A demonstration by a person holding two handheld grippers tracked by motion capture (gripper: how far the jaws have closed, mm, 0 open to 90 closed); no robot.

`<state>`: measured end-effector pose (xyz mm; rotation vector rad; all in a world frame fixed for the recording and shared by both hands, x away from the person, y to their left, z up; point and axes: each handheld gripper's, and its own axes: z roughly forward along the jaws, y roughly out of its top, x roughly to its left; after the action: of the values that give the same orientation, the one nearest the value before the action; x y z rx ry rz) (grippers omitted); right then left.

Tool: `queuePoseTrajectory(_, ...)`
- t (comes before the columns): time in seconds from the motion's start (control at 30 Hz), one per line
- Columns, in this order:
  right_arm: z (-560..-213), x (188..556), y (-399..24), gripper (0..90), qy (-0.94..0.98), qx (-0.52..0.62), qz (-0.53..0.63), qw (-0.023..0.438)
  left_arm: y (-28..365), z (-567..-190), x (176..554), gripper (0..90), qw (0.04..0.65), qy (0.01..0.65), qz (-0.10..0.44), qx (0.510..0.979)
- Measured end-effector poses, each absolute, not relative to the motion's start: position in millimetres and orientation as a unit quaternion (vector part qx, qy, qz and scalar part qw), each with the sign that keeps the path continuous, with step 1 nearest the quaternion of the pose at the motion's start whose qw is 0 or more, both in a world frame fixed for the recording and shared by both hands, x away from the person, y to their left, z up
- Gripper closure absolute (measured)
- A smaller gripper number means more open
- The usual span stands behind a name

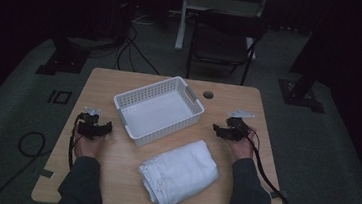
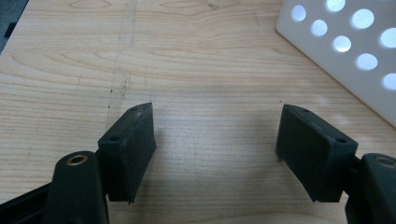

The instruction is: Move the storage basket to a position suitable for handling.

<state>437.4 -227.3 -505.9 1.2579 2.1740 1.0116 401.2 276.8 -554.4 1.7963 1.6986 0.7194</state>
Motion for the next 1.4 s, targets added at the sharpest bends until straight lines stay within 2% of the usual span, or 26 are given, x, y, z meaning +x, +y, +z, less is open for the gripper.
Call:
queuePoseTrajectory(0.5,-486,449,-216,38.1,0.778,0.441,0.397,0.206,274,-550,398,37.6,0.288,0.631,0.246,0.677)
queuePoseTrajectory(1.23,-477,463,-202,43.3,0.781,0.432,0.401,0.206,254,-523,378,39.0,0.330,0.593,0.259,0.687)
queuePoseTrajectory(1.4,-475,469,-198,49.3,0.780,0.432,0.407,0.199,248,-518,371,39.0,0.335,0.584,0.262,0.692)
